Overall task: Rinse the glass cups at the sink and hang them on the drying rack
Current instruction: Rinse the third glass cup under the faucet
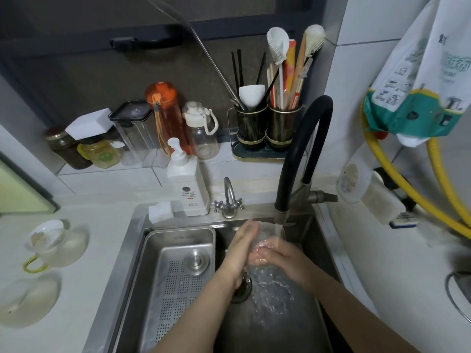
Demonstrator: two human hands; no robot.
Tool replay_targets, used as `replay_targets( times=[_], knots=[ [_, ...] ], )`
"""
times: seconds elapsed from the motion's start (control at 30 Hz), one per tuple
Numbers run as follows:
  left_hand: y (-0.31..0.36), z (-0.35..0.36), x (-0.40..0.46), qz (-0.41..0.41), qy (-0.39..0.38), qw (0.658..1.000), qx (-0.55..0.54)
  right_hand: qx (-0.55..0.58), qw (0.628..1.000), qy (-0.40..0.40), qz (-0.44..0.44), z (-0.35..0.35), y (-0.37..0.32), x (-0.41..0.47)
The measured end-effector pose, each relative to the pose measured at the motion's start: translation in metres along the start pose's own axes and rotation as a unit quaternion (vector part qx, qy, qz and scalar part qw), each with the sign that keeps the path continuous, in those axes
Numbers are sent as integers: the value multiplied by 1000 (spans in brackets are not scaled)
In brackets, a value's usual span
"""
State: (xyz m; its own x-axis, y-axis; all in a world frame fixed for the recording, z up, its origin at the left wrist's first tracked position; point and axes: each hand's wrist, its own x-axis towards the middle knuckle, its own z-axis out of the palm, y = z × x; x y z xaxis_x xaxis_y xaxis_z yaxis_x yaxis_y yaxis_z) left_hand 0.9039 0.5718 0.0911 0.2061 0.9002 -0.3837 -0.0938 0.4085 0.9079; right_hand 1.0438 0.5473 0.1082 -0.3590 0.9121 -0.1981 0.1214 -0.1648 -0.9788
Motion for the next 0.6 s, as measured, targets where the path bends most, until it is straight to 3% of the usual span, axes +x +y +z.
replay_targets(
  times=[0.1,0.23,0.27,0.33,0.4,0.53,0.6],
  knots=[
    [-6,3,-4,43,-6,998,52,126,991,38,-16,2,-4,5],
    [-4,7,5,31,22,999,37,128,989,62,39,3,4,17],
    [1,8,7,14,26,999,26,88,993,28,67,3,6,16],
    [8,6,12,-35,27,999,19,-98,990,-69,77,-1,9,9],
    [7,4,12,-56,24,998,22,-153,985,-57,52,-7,9,7],
    [-6,6,0,-28,-24,997,-66,68,997,21,41,-11,-4,10],
    [-3,6,-3,-20,-3,998,-64,58,998,-7,37,-7,-6,10]
  ],
)
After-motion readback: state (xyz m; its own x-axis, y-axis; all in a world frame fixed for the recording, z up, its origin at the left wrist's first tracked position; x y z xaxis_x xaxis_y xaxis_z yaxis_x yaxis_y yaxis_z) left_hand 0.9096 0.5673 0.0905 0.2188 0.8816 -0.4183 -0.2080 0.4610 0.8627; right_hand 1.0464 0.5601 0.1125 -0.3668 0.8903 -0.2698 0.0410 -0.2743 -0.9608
